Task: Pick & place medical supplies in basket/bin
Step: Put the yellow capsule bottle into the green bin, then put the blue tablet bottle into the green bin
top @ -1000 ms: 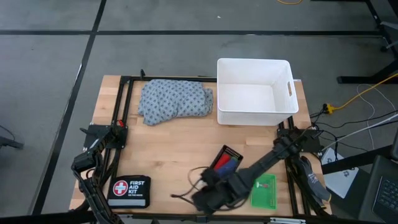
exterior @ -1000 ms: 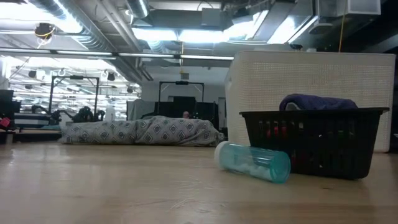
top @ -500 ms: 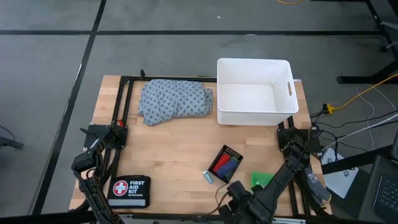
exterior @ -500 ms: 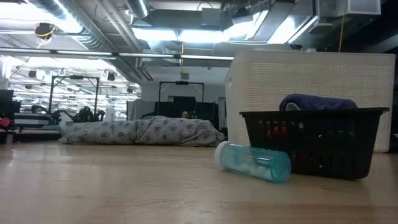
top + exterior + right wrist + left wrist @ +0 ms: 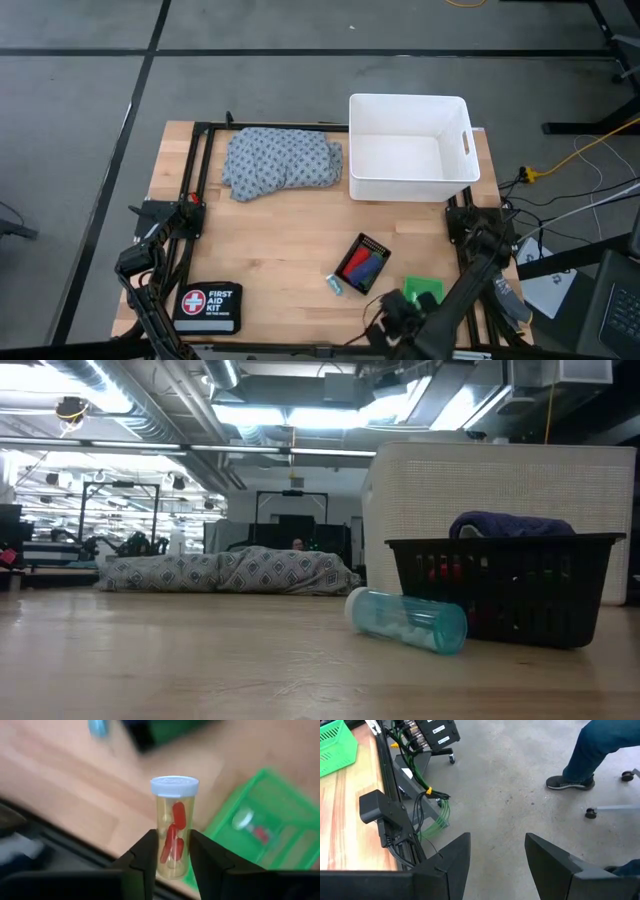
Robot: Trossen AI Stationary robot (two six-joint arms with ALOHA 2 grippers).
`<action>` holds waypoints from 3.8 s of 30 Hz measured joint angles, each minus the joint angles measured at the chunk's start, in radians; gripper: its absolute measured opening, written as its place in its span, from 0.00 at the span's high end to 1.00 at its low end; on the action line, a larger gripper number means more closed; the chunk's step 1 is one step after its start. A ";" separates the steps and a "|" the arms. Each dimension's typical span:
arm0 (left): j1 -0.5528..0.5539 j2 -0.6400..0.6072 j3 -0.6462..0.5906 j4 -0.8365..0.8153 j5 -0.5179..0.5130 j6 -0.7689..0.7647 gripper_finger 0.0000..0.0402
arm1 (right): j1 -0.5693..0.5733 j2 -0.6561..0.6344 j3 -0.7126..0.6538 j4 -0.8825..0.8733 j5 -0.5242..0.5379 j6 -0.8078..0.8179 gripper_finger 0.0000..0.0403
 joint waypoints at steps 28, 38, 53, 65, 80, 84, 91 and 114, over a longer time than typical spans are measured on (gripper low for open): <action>0.001 0.000 0.000 0.028 -0.006 -0.013 0.54 | 0.163 -0.454 -0.905 0.556 0.000 0.249 0.73; 0.010 0.000 0.000 0.026 -0.034 -0.010 0.54 | 0.163 -0.454 -0.900 0.621 -0.049 0.174 0.53; 0.129 -0.018 0.000 -0.108 -0.099 0.029 0.54 | 0.158 -0.454 -0.569 0.353 0.387 0.119 0.44; 0.299 -0.017 -0.001 -0.115 0.099 0.061 0.54 | -0.075 -0.302 -0.518 0.863 0.298 -0.509 0.56; 0.312 -0.017 -0.001 -0.131 0.158 0.063 0.54 | -0.218 -0.131 -0.519 0.920 0.078 -0.586 0.91; 0.312 -0.017 -0.001 -0.131 0.165 0.063 0.54 | -0.242 -0.131 -0.519 0.895 0.081 -0.583 0.95; 0.305 -0.017 -0.001 -0.131 0.166 0.062 0.54 | -0.278 -0.131 -0.519 0.737 0.036 -0.531 0.96; 0.280 -0.017 -0.001 -0.131 0.184 0.036 0.54 | -0.333 -0.160 -0.520 0.598 0.017 -0.515 0.96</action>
